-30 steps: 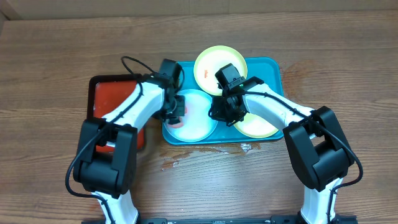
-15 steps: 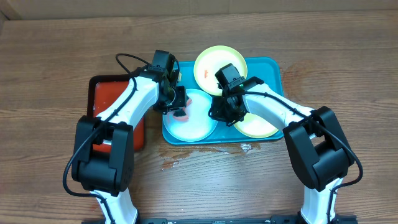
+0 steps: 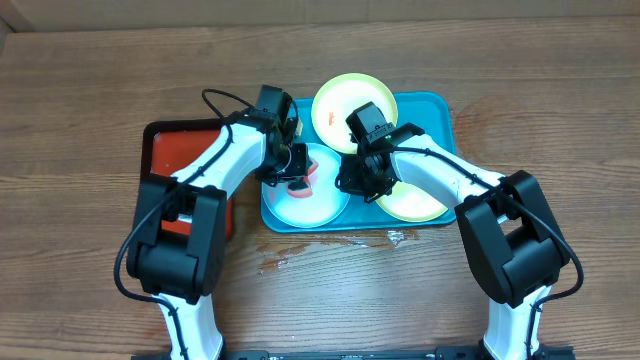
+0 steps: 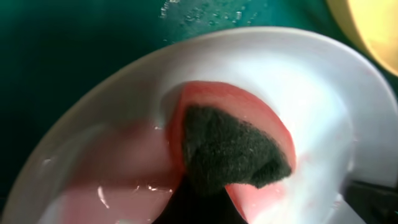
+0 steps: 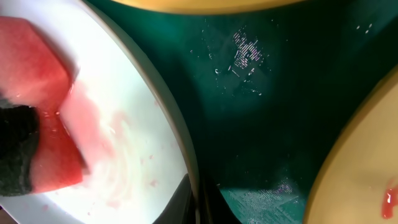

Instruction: Clean dirty plates on tray and stack at the side

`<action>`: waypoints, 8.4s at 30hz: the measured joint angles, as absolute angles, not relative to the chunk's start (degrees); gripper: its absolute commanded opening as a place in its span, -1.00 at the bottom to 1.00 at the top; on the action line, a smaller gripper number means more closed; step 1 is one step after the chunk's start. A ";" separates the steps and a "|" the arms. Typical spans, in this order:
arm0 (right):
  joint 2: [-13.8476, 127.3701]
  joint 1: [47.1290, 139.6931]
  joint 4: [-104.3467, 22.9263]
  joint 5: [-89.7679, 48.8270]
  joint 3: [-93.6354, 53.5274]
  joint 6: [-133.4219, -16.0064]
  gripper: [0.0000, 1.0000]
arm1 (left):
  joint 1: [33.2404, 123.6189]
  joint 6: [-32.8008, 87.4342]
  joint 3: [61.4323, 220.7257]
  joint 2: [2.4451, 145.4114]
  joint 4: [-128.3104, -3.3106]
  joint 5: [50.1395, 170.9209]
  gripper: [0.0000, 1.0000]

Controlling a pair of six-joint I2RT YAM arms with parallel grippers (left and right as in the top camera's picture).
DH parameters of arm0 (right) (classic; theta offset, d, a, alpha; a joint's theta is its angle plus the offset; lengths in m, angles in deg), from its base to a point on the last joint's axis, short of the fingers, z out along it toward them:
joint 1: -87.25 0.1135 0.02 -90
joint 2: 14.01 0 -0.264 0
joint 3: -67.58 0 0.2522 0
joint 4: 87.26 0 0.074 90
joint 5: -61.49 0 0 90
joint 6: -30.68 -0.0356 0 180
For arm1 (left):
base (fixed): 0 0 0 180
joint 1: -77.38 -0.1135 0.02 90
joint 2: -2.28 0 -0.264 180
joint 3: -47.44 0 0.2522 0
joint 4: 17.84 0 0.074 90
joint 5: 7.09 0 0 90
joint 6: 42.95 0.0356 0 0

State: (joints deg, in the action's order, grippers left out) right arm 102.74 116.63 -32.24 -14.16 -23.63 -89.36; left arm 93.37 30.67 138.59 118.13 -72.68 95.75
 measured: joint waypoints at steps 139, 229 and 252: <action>115.00 98.21 -27.30 -22.12 -57.86 -61.73 0.51 | 65.98 27.72 156.12 106.75 -96.49 86.82 -0.91; 122.89 110.65 -19.26 -18.86 -58.55 -66.74 -0.93 | 93.15 24.49 156.07 121.04 -80.62 94.82 -0.92; 122.89 110.69 -18.89 -17.79 -58.25 -71.15 -0.92 | 93.98 22.98 158.56 128.76 -83.88 77.61 -0.92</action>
State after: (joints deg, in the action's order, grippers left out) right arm 122.89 110.69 -18.89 -17.79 -58.25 -71.15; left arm 93.98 22.98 158.56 128.76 -83.88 77.61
